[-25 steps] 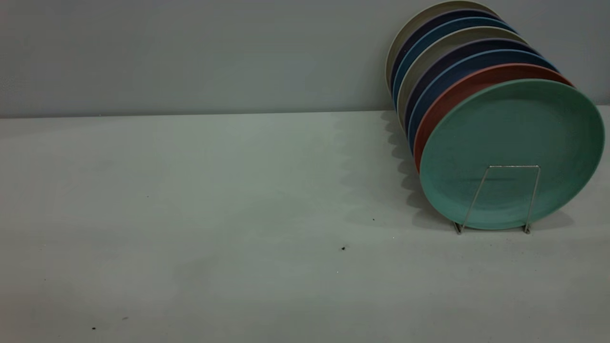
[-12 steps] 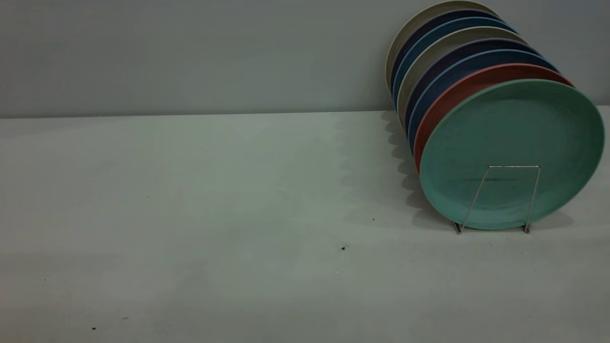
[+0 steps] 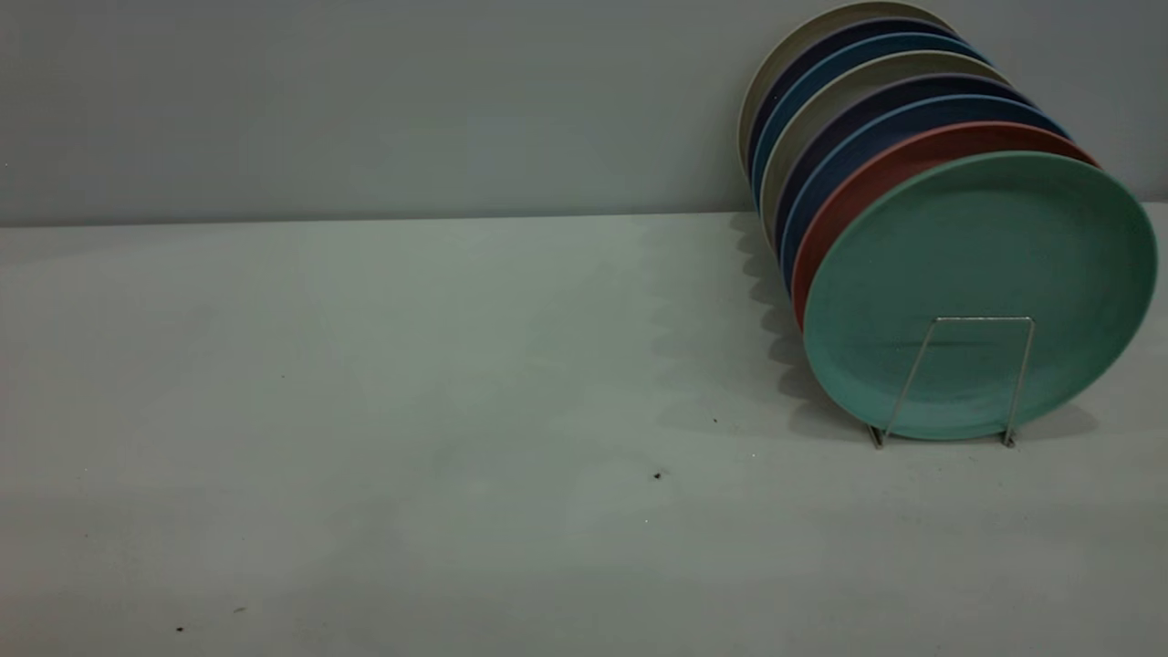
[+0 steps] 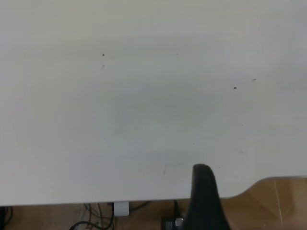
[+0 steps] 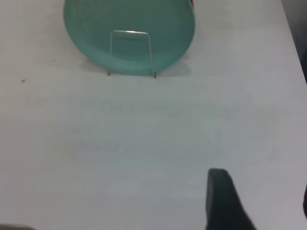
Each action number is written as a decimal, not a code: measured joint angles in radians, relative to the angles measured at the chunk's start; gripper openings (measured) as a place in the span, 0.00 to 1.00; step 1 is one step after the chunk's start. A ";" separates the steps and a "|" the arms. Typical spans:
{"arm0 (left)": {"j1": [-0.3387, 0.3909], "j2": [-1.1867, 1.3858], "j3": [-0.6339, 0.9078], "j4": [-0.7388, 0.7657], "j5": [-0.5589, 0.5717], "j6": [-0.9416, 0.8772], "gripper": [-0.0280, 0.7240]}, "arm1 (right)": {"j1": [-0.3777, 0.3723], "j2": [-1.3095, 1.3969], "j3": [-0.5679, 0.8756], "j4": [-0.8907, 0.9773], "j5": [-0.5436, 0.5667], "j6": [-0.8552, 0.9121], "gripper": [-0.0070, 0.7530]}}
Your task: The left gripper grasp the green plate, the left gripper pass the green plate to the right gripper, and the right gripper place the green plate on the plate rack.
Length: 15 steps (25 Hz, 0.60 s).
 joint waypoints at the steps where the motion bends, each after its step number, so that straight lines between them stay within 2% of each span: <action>1: 0.000 0.000 0.000 0.001 0.001 0.000 0.81 | 0.000 -0.001 0.000 0.000 0.000 0.000 0.54; 15: -0.010 -0.158 0.000 0.002 0.009 0.000 0.81 | 0.000 -0.001 0.000 0.000 0.000 0.000 0.41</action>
